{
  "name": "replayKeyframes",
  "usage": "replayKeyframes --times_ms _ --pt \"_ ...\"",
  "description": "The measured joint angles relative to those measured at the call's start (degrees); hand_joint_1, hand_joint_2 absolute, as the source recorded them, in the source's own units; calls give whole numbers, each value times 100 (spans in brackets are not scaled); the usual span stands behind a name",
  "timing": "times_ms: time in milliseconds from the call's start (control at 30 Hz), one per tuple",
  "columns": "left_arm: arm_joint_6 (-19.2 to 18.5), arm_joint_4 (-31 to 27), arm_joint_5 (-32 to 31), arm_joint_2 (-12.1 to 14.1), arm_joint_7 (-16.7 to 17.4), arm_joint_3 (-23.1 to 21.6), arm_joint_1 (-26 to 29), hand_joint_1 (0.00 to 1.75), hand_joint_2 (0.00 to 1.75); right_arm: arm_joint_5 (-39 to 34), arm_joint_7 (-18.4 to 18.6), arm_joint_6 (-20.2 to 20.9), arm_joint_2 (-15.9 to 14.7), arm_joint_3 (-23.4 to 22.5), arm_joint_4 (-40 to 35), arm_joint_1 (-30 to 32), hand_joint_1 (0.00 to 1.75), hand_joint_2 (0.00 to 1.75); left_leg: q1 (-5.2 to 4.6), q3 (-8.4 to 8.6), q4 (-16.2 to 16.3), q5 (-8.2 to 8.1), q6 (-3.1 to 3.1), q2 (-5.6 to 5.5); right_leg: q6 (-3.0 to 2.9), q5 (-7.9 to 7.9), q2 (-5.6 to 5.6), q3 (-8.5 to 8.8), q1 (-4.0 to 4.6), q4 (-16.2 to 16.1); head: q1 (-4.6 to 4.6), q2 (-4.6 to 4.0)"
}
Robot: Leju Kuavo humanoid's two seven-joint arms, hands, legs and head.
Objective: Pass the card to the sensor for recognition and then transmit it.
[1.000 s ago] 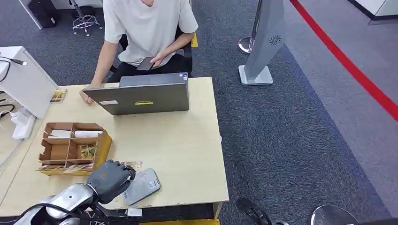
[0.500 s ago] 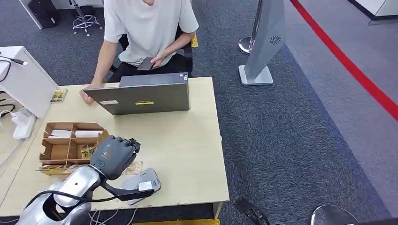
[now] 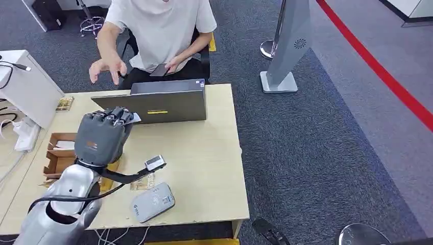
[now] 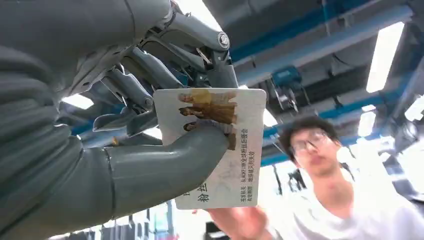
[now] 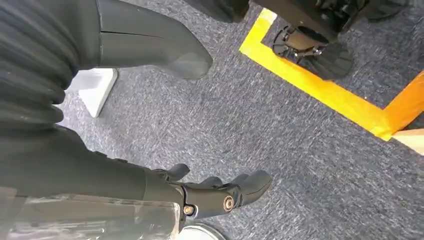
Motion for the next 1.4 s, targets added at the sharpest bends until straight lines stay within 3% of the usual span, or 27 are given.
replayKeyframes --times_ms 267,567,600,833,1100,1300,1400 --pt "-85 966 -249 -42 85 269 -849 175 175 -120 24 -15 -28 339 79 -210 0 175 -1 0 0 7 -2 1 2 9 1 0 0 2 -2 2" --pt "-79 1434 -251 -44 101 358 -1106 175 175 -177 29 -42 -57 470 170 -268 0 175 -1 -3 0 6 -2 1 2 8 2 -5 -1 1 0 2" --pt "-83 1460 -251 -44 101 360 -1115 0 175 -177 31 -42 -59 475 173 -274 0 175 -1 -4 0 6 -2 0 2 8 1 -5 -1 2 -2 0" --pt "-92 1567 -94 -96 -44 382 -1142 0 175 -184 53 -46 -76 518 254 -401 0 175 -1 -4 1 6 -1 0 3 8 1 -5 -1 2 -2 0" --pt "-508 1466 133 -184 -107 382 -1020 0 175 -197 68 -81 -79 518 267 -385 0 175 -1 -5 1 6 -1 0 2 8 1 -5 -1 2 0 0" --pt "-1433 906 695 -143 -181 374 -621 0 175 -155 136 -96 -79 388 160 -206 0 175 -2 -7 0 3 1 3 4 6 5 -7 -1 1 0 0" --pt "-1613 567 822 2 -181 350 -327 0 175 -81 171 -94 -79 261 64 -60 0 175 -1 -13 -1 1 -1 3 5 4 7 -12 -1 1 0 0"
